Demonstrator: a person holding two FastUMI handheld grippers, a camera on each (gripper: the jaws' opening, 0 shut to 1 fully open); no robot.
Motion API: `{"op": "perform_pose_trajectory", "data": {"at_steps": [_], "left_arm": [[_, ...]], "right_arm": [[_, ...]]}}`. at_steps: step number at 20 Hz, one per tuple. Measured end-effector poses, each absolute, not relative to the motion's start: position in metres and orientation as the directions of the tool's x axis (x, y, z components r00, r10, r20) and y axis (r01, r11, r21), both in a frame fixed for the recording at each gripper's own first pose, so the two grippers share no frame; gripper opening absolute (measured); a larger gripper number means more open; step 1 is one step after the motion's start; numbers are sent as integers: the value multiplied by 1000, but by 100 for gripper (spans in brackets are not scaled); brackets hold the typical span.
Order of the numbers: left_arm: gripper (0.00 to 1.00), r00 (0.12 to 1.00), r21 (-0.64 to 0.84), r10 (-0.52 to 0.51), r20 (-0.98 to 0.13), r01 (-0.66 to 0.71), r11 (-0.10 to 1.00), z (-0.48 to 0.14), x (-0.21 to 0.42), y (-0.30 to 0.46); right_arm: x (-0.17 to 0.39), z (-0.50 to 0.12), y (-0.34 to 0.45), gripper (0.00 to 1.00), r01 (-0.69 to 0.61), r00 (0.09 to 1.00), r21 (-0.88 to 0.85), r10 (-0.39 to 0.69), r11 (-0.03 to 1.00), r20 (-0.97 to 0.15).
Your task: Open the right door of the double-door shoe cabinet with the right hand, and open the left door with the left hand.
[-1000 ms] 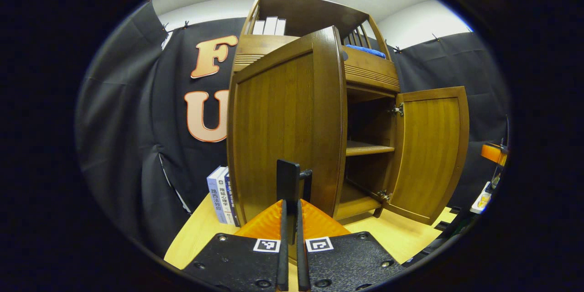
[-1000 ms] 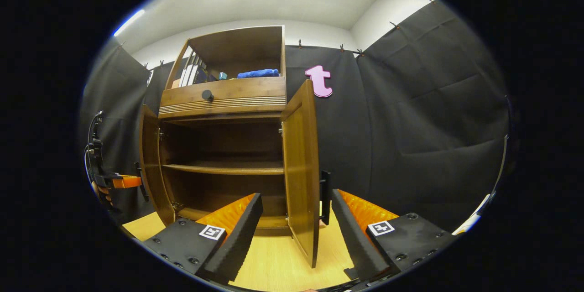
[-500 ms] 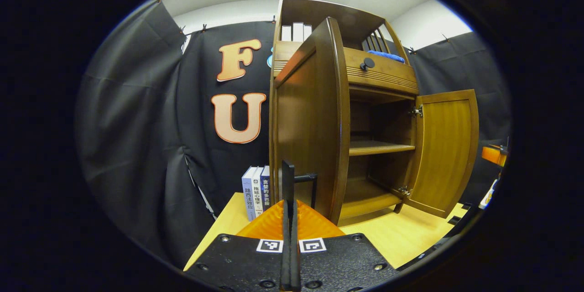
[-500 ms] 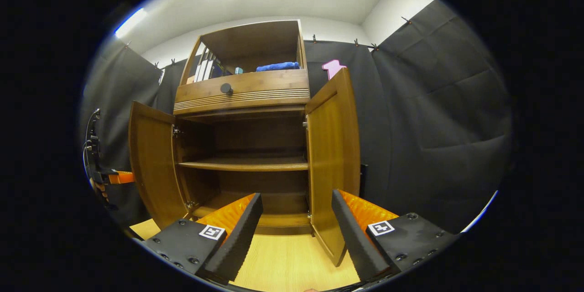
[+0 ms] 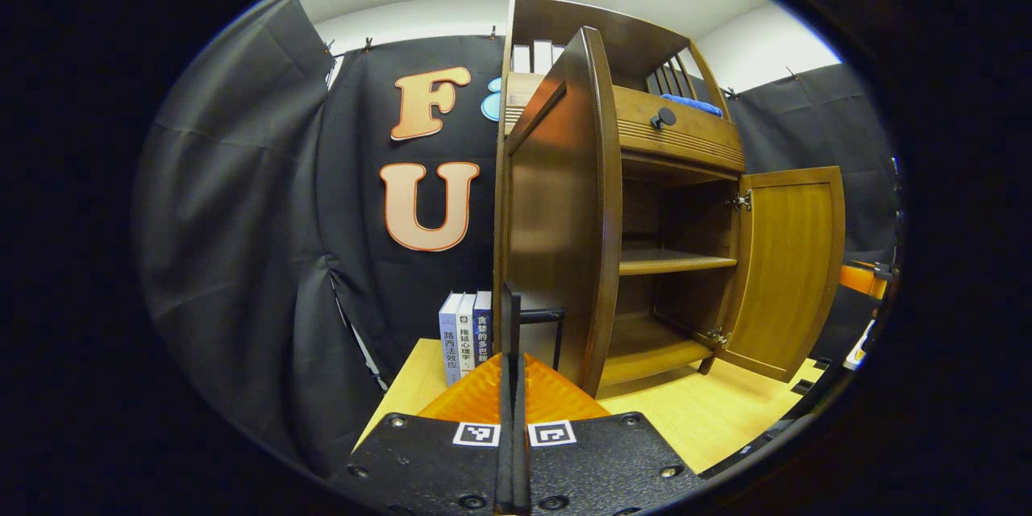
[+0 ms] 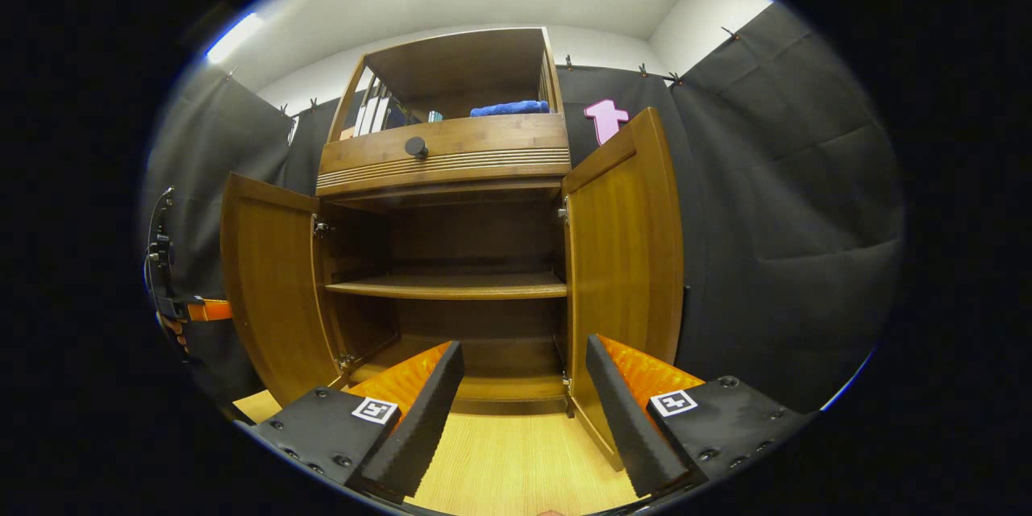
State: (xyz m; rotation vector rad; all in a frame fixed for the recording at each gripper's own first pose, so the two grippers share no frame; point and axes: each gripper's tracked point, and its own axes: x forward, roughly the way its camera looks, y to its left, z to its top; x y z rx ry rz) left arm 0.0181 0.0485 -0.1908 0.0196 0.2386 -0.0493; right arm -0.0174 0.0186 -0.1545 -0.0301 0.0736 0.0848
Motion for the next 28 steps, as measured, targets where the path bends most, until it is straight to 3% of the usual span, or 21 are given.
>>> {"op": "perform_pose_trajectory", "data": {"at_steps": [7, 8, 10, 21, 28], "left_arm": [[0, 970, 13, -57, -236, 62, 998, -189, 16, 56], [0, 970, 6, -61, -237, 64, 998, -189, 14, 57], [0, 968, -3, -65, -244, 67, 998, -189, 11, 60], [1, 971, -8, -14, -239, 12, 1000, -162, -29, 70], [64, 979, 18, 36, -201, -33, 999, -127, -46, 53]], "right_arm": [[-13, -161, 26, 98, -95, 991, -21, 93, 995, -97], [-14, -163, 27, 93, -98, 990, -18, 96, 995, -100], [-13, -165, 28, 98, -103, 989, -14, 101, 995, -106], [-15, -162, 33, 98, -109, 988, -16, 107, 994, -111], [-18, -149, 30, 98, -101, 990, -45, 96, 994, -101]]}}
